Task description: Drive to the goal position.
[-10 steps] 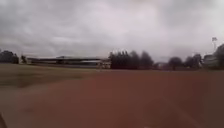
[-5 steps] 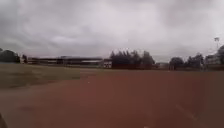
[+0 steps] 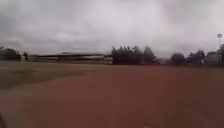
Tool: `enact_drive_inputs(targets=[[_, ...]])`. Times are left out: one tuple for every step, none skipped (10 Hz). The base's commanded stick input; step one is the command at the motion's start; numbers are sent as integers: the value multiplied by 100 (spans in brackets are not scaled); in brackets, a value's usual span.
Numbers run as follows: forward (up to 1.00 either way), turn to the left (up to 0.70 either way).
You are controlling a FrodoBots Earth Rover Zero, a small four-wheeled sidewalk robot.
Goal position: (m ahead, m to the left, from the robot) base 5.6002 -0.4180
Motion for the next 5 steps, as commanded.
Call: enact_drive_inputs(targets=[[70,0],[70,0],[70,0],[70,0],[70,0]])
